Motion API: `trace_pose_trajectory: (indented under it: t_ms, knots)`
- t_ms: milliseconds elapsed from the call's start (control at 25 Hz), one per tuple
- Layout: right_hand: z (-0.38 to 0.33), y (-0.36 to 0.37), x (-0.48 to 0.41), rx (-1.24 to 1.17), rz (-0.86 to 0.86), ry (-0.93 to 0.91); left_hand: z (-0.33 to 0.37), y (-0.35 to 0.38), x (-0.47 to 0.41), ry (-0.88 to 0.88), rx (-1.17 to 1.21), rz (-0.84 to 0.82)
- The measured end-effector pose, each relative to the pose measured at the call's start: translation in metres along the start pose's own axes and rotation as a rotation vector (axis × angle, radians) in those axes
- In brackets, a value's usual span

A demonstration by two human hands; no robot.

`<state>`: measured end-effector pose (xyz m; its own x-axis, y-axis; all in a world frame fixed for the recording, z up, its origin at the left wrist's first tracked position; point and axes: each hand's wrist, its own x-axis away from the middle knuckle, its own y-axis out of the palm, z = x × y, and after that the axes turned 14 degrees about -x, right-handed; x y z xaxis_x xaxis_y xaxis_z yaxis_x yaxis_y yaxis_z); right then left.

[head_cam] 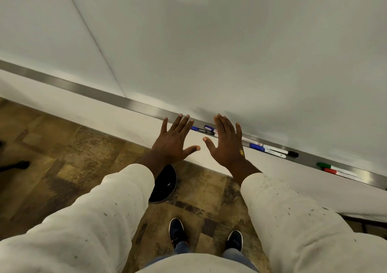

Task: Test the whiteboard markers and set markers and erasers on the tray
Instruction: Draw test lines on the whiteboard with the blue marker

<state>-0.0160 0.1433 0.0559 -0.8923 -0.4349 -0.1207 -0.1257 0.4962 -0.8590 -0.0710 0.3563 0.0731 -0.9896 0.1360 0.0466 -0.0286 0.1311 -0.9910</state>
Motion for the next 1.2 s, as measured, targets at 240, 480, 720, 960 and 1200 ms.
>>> trace_pose_trajectory:
  t_ms: [240, 480, 720, 960, 1200]
  knots:
    - [0.079, -0.05, 0.034, -0.008, 0.053, 0.048, 0.089, -0.012, -0.037, 0.058, -0.011, 0.048]
    - [0.164, -0.096, 0.067, -0.008, 0.094, 0.118, 0.176, -0.015, -0.074, 0.089, -0.079, 0.017]
    - [0.216, -0.117, 0.101, 0.068, 0.023, 0.239, 0.234, -0.012, -0.085, 0.095, -0.111, 0.018]
    - [0.227, -0.113, 0.107, 0.046, -0.071, 0.331, 0.249, 0.004, -0.101, 0.119, -0.112, -0.052]
    - [0.229, -0.099, 0.102, 0.044, -0.139, 0.443, 0.251, 0.026, -0.118, 0.075, -0.073, -0.129]
